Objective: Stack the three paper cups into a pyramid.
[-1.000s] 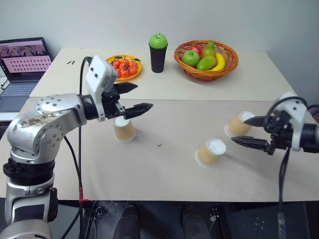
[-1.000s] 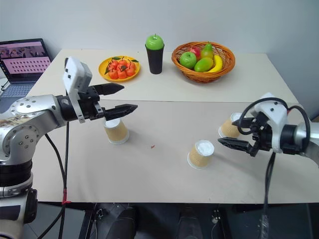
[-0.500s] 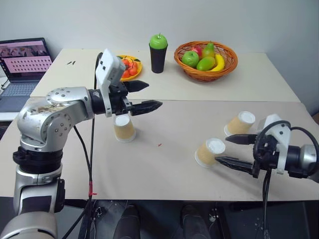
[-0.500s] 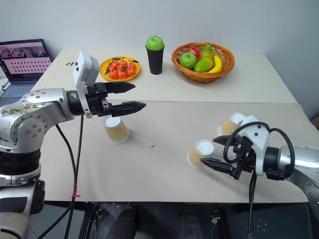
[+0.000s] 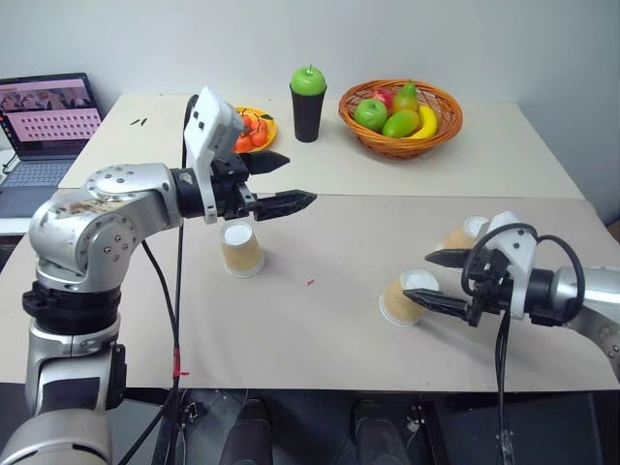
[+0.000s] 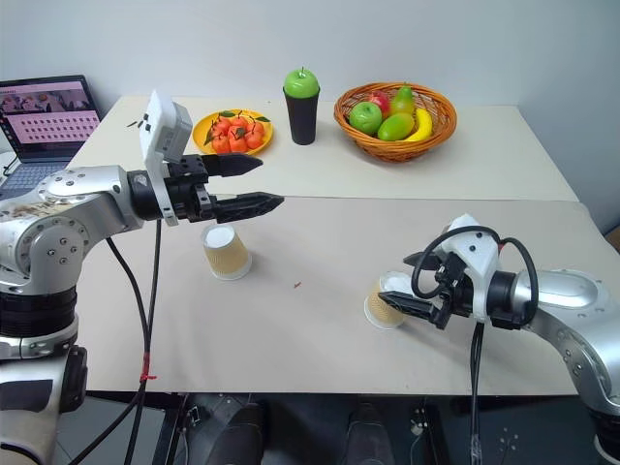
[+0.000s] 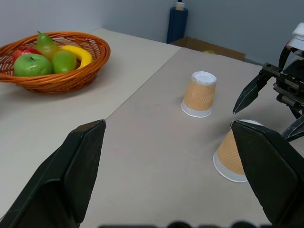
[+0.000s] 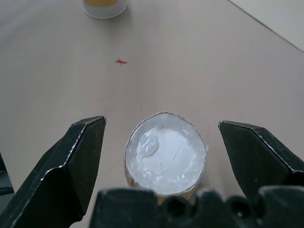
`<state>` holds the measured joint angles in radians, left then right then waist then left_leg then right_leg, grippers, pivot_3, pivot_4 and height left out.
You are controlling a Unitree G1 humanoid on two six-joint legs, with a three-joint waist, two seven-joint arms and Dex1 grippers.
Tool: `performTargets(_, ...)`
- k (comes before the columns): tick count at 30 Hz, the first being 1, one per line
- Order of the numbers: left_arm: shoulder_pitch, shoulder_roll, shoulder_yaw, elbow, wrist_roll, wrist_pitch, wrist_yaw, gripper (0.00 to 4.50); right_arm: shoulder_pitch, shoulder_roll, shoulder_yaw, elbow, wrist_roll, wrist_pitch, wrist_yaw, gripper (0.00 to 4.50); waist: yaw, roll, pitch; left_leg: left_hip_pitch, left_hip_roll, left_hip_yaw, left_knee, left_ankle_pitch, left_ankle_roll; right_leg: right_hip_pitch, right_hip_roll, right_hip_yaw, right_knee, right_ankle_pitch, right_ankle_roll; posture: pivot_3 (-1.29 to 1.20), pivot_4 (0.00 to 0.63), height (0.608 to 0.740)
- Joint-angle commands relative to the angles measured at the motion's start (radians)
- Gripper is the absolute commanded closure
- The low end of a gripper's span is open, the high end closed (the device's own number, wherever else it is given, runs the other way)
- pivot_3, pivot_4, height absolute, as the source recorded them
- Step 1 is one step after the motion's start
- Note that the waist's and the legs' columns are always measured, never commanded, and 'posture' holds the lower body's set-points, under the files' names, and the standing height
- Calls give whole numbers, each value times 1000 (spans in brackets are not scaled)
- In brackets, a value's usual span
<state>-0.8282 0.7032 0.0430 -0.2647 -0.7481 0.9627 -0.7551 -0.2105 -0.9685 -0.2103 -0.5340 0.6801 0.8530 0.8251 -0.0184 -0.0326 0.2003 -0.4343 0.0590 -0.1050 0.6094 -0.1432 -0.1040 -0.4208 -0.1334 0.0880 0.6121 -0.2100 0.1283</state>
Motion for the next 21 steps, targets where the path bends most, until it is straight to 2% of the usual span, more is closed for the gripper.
performTargets(1, -14, 9, 34, -37, -10, 0, 10, 0, -22, 9, 1, 0, -11, -33, -2, 41, 0, 0, 0, 0, 0, 0, 0, 0, 0, 0, 0, 0, 0, 0, 0, 0, 150, 737)
performTargets(16, -31, 24, 27, -37, -6, 4, 9, 0, -6, 58, 69, 31, -83, -80, 1, 41, 0, 0, 0, 0, 0, 0, 0, 0, 0, 0, 0, 0, 0, 0, 0, 0, 150, 737)
performTargets(21, -24, 81, 7, -38, 8, -6, -52, 0, -3, 54, 86, 55, -111, -101, 15, 41, -1, 0, 0, 0, 0, 0, 0, 0, 0, 0, 0, 0, 0, 0, 0, 0, 150, 737)
